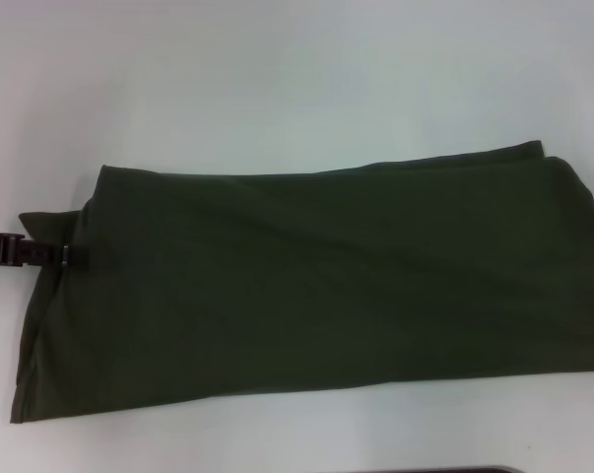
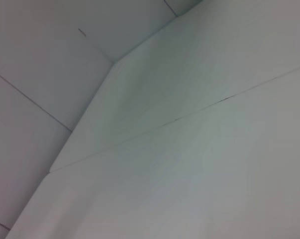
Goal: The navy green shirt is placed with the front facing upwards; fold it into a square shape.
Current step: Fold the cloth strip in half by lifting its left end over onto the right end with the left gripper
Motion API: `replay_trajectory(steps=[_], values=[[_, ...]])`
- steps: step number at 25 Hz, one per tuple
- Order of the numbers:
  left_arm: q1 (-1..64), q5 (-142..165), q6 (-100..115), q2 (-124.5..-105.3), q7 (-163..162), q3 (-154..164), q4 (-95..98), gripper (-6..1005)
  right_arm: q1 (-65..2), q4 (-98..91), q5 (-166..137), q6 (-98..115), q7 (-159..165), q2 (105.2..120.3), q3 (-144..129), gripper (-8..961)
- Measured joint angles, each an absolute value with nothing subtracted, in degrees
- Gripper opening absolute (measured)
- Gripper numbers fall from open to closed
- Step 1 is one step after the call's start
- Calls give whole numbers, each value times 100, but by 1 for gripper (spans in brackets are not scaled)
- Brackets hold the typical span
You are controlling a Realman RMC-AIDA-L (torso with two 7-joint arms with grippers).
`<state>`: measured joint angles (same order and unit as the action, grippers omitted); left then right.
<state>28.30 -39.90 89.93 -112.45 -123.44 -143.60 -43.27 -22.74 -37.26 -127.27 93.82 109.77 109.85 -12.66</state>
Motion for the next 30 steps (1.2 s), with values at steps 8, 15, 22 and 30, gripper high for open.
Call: replay_trajectory(steps=[8, 15, 22, 30], values=[[2810, -3964, 8970, -11240, -12350, -14344, -4321, 782, -2267, -3727, -12727, 9397, 10976, 10985, -1264, 895], [2819, -3911, 9101, -11284, -12355, -14334, -4316, 781, -2259, -3731, -12727, 9415, 10978, 10985, -1244, 896], [2901, -3890, 9170, -11425, -12348, -14195, -4327, 781, -2258, -3728, -12727, 9427, 10975, 10985, -1217, 896], [2985, -3890, 9199, -11464, -12355, -14142, -4342, 778, -2258, -3726, -12727, 9431, 10976, 10985, -1212, 895]])
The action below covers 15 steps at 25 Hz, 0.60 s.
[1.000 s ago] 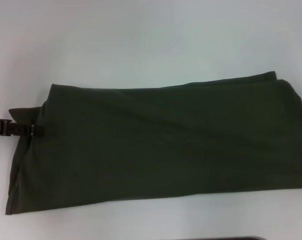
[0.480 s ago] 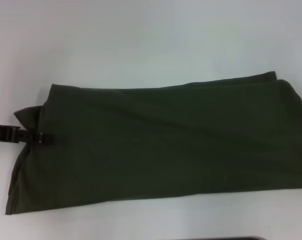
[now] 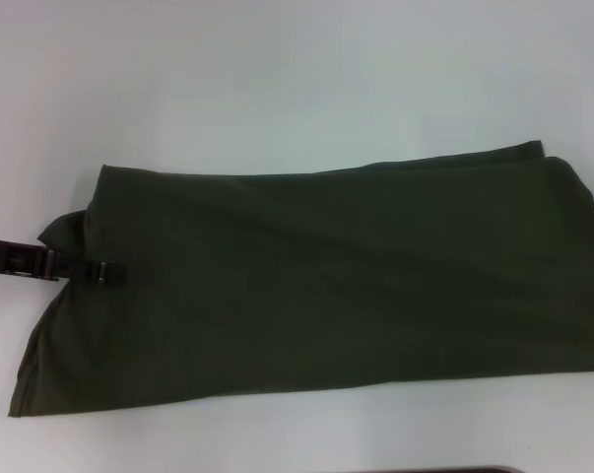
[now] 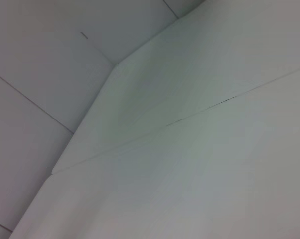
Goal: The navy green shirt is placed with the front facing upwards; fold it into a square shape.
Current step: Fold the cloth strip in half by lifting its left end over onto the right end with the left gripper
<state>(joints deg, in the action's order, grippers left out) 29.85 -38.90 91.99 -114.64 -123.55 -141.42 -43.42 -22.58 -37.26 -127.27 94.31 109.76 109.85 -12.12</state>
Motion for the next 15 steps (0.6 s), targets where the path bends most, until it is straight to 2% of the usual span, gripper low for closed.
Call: replay_trajectory(steps=[12, 15], values=[[2983, -3892, 9077, -11465, -12503, -14173, -4438, 773, -2258, -3726, -12727, 9431, 10977, 10985, -1213, 895], [2979, -3852, 9031, -11477, -12509, -14143, -4438, 659, -2256, -3726, -12727, 9430, 10976, 10985, -1212, 896]])
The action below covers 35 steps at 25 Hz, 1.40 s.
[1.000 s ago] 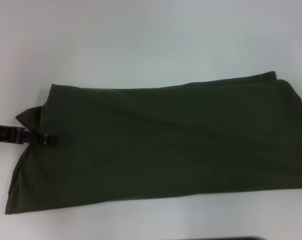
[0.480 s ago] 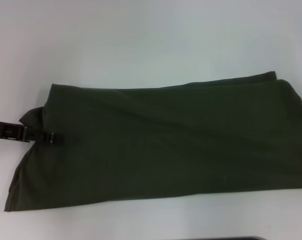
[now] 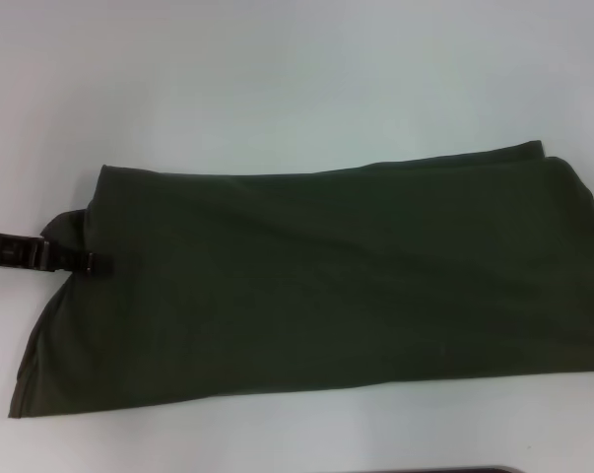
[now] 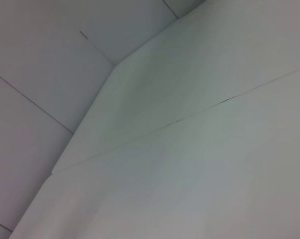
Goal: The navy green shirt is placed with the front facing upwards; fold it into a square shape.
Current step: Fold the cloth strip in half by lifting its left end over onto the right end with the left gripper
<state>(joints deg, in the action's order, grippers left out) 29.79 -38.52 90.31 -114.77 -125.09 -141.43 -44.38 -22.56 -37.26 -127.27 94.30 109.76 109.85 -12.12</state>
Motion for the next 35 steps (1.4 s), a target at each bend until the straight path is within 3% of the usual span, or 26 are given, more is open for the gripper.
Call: replay_trajectory(steps=[8, 11, 24, 35], values=[[2994, -3825, 8993, -11489, -12518, -14138, -4437, 338, -2229, -3734, -12727, 9430, 10976, 10978, -1204, 895], [2996, -3821, 8994, -11491, -12521, -14132, -4440, 115, -2227, -3735, -12727, 9430, 10977, 10976, -1204, 895], [3015, -3690, 8999, -11469, -12575, -14161, -4506, 13, -2223, -3732, -12727, 9426, 10968, 10977, -1204, 895], [2957, -3691, 9060, -11218, -12653, -14196, -4648, 12, -2231, -3726, -12727, 9411, 10967, 11004, -1204, 896]])
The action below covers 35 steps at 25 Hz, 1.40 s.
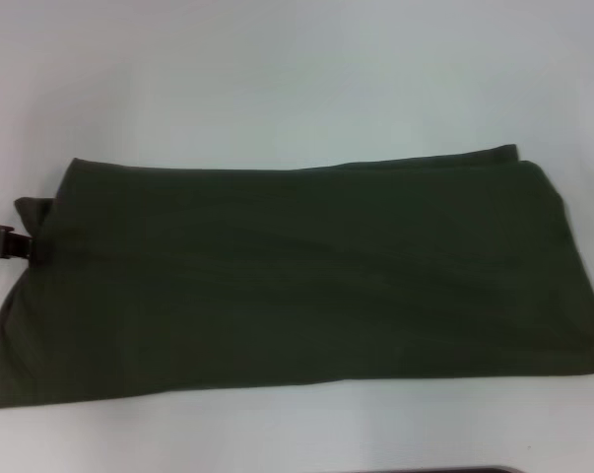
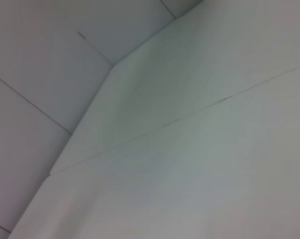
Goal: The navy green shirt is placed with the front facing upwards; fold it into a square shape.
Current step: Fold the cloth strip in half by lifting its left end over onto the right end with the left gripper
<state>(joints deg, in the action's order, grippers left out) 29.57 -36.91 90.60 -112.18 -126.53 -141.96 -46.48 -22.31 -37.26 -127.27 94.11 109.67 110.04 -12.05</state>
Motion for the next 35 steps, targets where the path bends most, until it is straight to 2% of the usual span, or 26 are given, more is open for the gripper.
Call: replay_trajectory(steps=[8, 25, 35], values=[[2927, -3686, 9081, -11018, -12712, -14211, -4620, 12, -2241, -3726, -12726, 9398, 10968, 11011, -1197, 895], [2793, -3682, 9492, -10749, -12884, -14439, -4911, 13, -2238, -3735, -12665, 9402, 10983, 10987, -1195, 895], [2786, -3627, 9637, -10504, -12985, -14498, -4927, 13, -2272, -3728, -12665, 9379, 10982, 10976, -1195, 895]])
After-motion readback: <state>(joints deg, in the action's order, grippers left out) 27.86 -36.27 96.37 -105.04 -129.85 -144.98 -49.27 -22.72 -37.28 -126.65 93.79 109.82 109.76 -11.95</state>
